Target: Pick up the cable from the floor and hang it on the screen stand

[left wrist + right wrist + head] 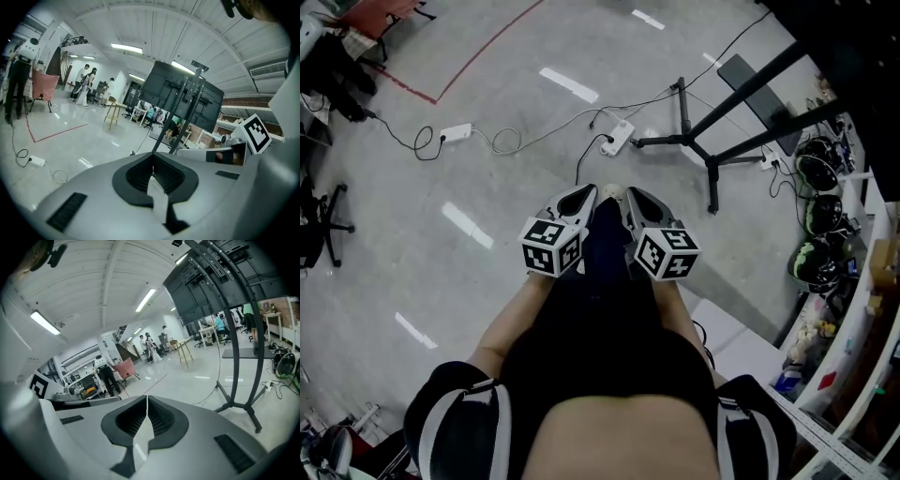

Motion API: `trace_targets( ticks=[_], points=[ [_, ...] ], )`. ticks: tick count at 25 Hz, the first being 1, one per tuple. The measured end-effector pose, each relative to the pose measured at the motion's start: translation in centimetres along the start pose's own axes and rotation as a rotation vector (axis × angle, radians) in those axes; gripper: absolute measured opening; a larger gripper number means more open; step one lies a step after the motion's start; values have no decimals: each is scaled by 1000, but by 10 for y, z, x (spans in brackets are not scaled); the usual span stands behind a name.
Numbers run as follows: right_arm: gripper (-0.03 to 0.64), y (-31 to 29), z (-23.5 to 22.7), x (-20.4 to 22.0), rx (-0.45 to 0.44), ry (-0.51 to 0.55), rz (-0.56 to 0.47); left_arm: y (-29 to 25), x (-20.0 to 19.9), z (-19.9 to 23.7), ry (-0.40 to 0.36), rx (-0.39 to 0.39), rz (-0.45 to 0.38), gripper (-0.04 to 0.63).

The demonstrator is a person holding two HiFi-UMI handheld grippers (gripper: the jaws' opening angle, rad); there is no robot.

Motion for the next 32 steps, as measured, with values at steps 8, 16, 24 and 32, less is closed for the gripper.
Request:
trace_targets(
  ticks=[8,16,24,32],
  points=[
    [26,-38,-42,-45,-30,28,7,-59,-24,7,5,-16,11,8],
    [26,-71,-97,-89,-44,-10,25,-123,-67,15,23,-55,23,8],
    [26,-110,-151,-124,-68,-37,53,-188,-91,37,23,-91,44,8],
    [26,-159,-200,-158,-96,-24,99,-243,-123,58,46,-141,21,8]
  ],
)
Point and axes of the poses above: the fingertips, and each gripper's own axes: y backward along the fingers, z to its left, x out of its underside, the point moved 6 cm from there along y, backward along the fingers, and after that the axes turned 12 degrees about -x, right-handed, at the moved point
